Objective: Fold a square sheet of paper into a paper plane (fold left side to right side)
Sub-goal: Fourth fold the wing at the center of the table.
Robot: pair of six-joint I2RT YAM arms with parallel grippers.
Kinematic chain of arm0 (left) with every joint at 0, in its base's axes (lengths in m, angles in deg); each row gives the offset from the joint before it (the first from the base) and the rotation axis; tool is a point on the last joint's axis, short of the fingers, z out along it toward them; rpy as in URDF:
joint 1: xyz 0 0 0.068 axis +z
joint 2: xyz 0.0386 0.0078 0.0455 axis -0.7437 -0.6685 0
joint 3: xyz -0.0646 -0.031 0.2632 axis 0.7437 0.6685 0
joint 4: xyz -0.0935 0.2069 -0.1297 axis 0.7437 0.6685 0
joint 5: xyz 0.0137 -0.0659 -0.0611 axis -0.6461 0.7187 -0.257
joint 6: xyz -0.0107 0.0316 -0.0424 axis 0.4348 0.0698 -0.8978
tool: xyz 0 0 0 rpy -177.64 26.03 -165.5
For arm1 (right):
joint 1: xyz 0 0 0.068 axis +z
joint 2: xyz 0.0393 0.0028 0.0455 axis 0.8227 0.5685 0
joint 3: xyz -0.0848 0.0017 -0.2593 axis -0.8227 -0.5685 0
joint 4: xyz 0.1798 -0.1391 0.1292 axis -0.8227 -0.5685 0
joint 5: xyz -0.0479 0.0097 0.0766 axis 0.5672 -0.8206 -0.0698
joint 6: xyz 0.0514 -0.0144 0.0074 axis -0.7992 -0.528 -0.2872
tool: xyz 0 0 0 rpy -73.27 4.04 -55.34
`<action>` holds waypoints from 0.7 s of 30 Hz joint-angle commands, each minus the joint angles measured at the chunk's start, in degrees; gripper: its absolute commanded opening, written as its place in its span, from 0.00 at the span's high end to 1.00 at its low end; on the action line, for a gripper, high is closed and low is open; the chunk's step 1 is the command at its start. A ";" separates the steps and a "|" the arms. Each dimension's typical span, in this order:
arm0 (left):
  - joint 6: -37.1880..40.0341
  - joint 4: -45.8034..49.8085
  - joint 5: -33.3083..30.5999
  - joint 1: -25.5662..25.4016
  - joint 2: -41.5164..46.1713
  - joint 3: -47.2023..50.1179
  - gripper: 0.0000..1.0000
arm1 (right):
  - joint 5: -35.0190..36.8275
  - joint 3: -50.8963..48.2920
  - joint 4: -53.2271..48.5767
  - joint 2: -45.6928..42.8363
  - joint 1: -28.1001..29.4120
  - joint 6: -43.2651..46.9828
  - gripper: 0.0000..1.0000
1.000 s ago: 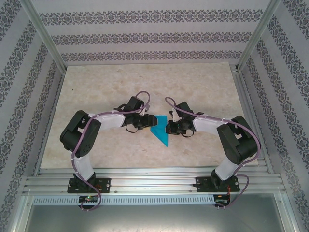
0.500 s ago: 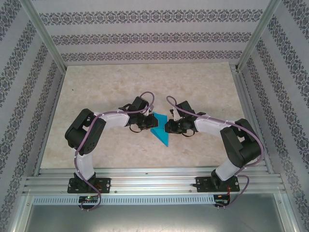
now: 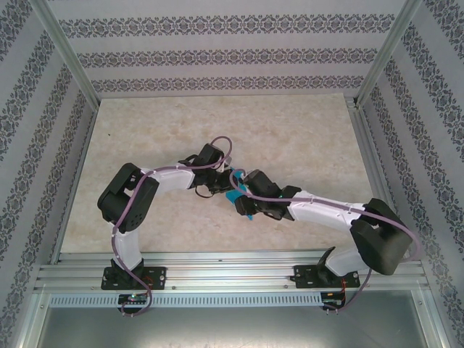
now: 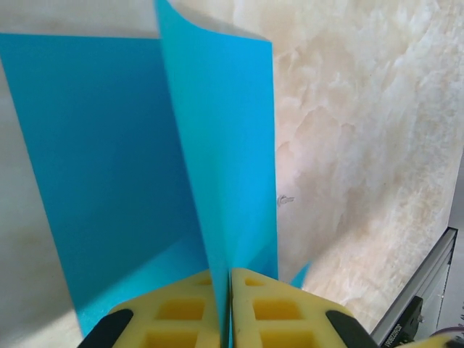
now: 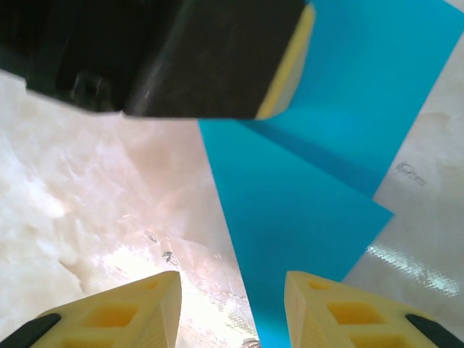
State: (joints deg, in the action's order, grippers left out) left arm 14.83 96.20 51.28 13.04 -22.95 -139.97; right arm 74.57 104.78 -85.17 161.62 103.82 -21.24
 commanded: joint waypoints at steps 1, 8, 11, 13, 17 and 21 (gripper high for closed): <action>-0.89 0.96 0.85 -0.55 0.46 -1.81 0.89 | 9.95 0.88 0.88 3.30 2.50 2.16 0.58; -0.71 1.82 0.85 -0.53 0.34 -2.25 0.88 | 15.43 4.86 -1.49 10.22 5.47 3.63 0.58; -0.62 2.10 0.80 -0.52 0.22 -2.39 0.88 | 16.23 5.48 -1.52 11.47 5.76 3.78 0.60; -0.50 2.44 0.76 -0.50 0.17 -2.53 0.88 | 16.28 5.49 -1.41 11.81 5.84 3.74 0.63; -0.22 2.87 0.67 -0.53 0.13 -2.94 0.86 | 17.44 5.41 -1.98 11.92 5.83 3.37 0.70; 0.55 3.85 0.19 -0.51 0.49 -3.22 0.84 | 19.08 5.23 -2.61 11.60 5.51 3.26 0.74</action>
State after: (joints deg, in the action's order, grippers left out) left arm 14.68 98.19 51.37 13.04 -22.95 -141.76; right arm 90.37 108.89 -87.20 172.76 109.26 -18.00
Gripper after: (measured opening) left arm 0.160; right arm 0.263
